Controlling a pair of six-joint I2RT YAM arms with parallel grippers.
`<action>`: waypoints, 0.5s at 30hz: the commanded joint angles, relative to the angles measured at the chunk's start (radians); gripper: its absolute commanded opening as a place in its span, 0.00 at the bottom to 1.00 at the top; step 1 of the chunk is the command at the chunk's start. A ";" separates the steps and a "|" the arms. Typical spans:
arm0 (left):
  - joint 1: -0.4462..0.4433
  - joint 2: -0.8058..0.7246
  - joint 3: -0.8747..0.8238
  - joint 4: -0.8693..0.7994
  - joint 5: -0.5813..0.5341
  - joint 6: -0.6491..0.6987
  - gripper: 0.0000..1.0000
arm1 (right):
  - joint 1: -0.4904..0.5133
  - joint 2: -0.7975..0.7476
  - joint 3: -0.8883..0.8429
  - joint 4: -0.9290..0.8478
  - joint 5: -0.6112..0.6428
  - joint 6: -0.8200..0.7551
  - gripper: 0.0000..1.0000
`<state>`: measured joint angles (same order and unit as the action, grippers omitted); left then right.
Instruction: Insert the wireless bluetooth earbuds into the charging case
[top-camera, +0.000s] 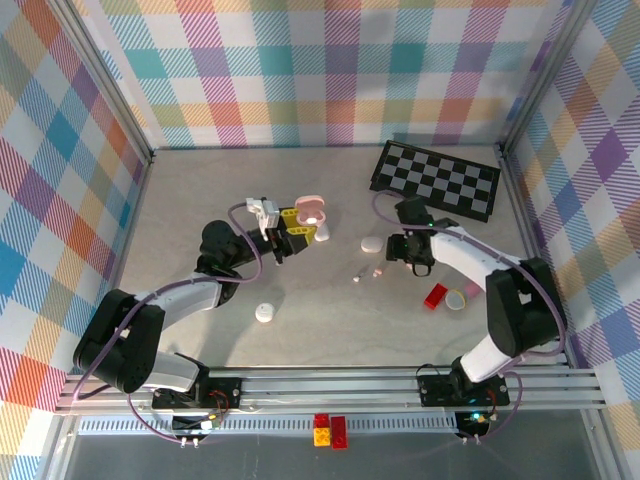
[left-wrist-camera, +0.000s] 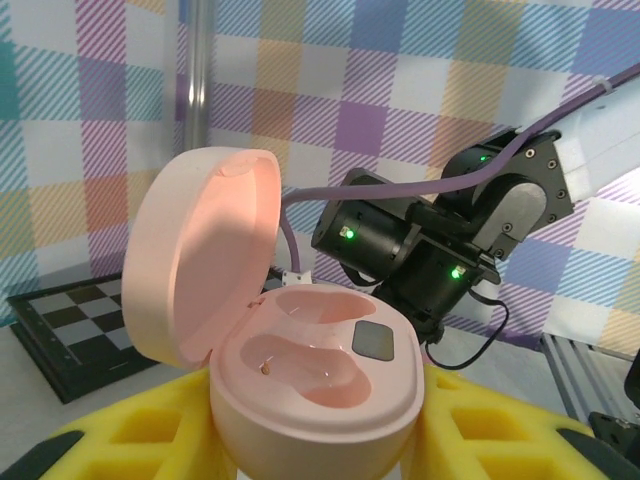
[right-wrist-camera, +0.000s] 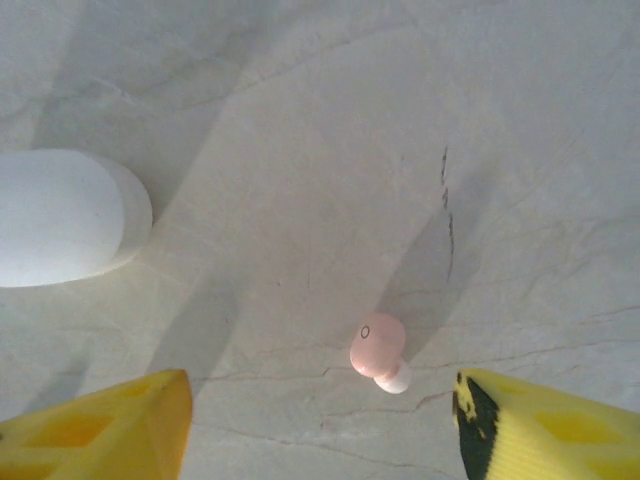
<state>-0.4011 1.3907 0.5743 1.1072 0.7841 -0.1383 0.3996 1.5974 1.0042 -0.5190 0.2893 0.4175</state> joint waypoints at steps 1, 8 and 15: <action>0.023 -0.030 -0.018 0.052 0.009 0.006 0.40 | 0.038 0.085 0.067 -0.133 0.219 0.040 0.63; 0.037 -0.083 -0.028 -0.039 0.020 0.054 0.40 | 0.095 0.232 0.165 -0.247 0.329 0.051 0.52; 0.038 -0.091 -0.028 -0.049 0.040 0.054 0.40 | 0.115 0.301 0.216 -0.274 0.328 0.046 0.48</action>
<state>-0.3740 1.3186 0.5575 1.0473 0.7959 -0.1074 0.5056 1.8851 1.1877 -0.7414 0.5835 0.4553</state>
